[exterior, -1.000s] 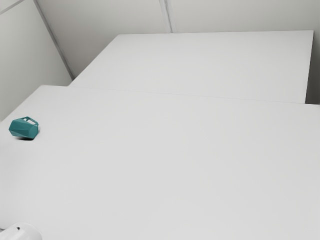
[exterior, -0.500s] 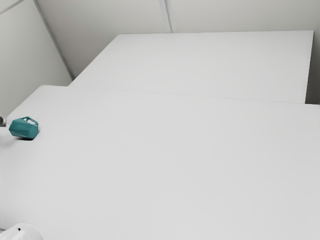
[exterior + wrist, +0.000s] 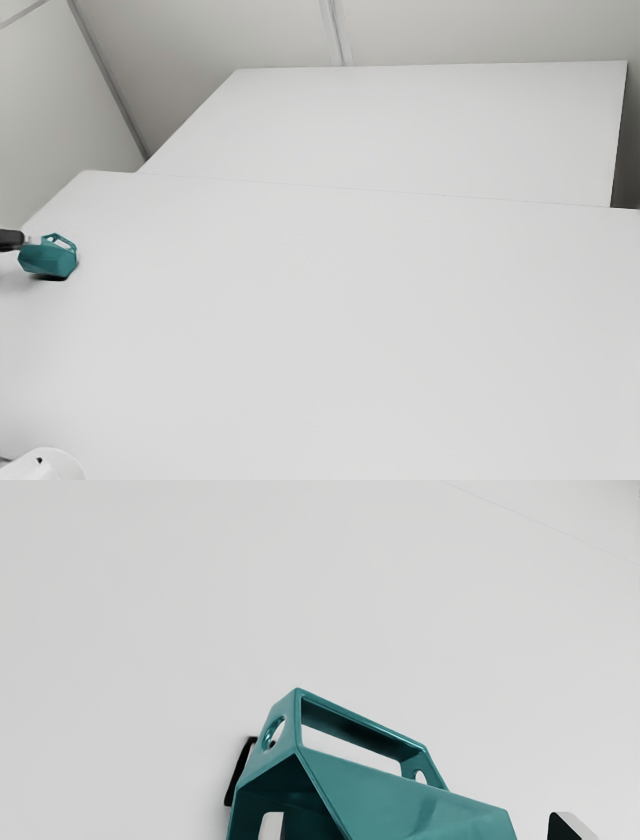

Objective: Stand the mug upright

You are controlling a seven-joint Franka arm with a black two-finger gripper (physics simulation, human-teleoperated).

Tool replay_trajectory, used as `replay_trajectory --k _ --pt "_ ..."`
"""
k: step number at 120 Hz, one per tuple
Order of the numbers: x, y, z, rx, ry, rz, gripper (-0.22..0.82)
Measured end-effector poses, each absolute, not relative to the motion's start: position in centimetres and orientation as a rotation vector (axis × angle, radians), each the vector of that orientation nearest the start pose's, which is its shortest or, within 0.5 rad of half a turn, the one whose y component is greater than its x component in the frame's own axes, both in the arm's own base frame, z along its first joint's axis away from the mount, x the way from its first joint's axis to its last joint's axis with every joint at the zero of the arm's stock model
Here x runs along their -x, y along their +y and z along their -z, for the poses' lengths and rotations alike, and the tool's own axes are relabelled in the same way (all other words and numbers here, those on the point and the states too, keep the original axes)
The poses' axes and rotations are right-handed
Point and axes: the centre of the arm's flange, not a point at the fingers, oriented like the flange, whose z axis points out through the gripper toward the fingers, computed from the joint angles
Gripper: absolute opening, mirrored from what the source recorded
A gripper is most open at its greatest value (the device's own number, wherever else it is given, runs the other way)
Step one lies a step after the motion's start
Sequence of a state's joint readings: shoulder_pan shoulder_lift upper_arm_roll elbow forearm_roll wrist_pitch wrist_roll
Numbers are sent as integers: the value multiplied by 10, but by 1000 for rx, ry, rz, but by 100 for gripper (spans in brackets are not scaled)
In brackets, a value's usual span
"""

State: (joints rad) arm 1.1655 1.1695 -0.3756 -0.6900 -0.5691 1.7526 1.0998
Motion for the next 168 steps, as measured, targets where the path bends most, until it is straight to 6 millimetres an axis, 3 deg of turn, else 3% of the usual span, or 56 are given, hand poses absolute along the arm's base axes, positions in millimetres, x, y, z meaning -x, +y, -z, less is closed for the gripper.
replay_trajectory --k 32,96,124,168 --pt "-486 630 -282 -2404 54 -929 50" --pt "-492 623 -288 -2379 112 -882 7" --pt "-496 619 -300 -2388 121 -872 -7" --pt "-514 594 -343 -2521 66 -736 -15"
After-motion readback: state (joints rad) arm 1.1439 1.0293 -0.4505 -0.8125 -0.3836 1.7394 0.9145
